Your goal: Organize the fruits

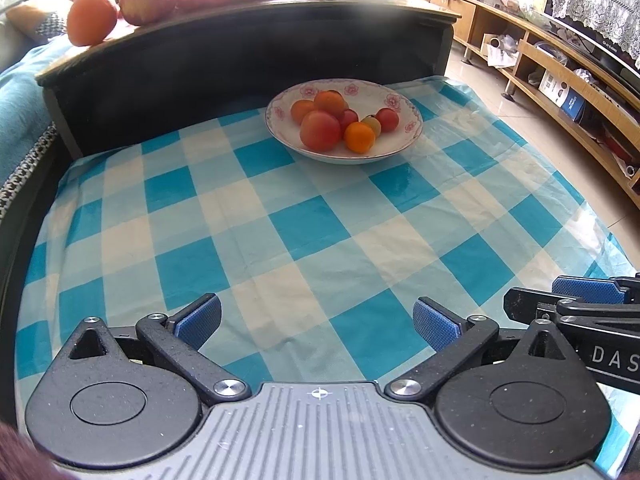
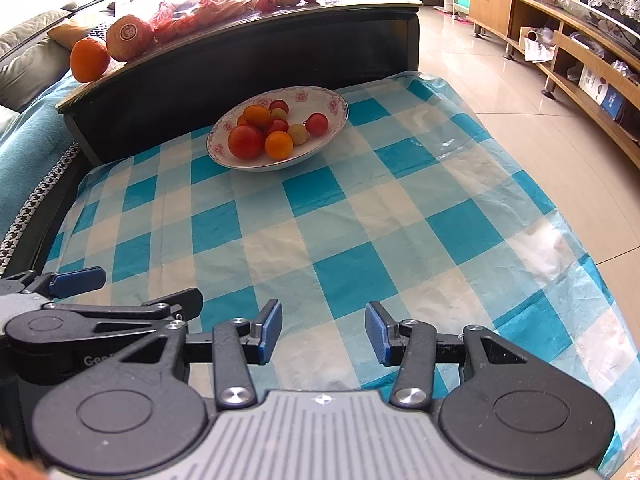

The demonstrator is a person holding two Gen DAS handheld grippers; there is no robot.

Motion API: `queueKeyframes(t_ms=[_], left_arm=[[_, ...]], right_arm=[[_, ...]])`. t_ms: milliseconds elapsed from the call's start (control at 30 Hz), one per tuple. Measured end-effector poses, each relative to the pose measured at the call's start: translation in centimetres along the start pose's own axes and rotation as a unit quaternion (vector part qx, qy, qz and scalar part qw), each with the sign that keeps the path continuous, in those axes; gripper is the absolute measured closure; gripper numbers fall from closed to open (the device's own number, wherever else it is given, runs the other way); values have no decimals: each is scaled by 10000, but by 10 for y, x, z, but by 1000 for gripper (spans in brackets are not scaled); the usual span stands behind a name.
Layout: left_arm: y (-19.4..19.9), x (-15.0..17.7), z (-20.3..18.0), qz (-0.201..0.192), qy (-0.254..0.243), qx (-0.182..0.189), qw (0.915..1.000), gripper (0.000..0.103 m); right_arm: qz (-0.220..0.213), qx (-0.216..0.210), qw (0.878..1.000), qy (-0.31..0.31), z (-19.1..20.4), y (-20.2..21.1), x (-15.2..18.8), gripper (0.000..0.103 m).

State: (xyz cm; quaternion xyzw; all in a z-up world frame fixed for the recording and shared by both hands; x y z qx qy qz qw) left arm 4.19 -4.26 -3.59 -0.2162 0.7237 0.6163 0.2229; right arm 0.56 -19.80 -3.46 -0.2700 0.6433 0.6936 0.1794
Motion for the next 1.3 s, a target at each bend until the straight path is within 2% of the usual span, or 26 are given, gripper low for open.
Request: queueKeyframes(t_ms=[233, 1300], left_arm=[[-1, 6, 1, 95, 26, -51, 9999, 0], [4, 6, 3, -113, -100, -215, 9997, 1]], right_arm=[[16, 78, 9999, 68, 3, 2, 3, 54], [34, 275, 9992, 276, 9, 3, 6, 54]])
Point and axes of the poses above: each gripper's, at about its wrist camera, not at the fingertips, and y roughly against the way its jaws point, z to its left, x to its underside, the point moved 6 cm from there along -y, roughly the way its jaws point, and after that the axes turned 14 degrees about y, right-handed, at the moved point
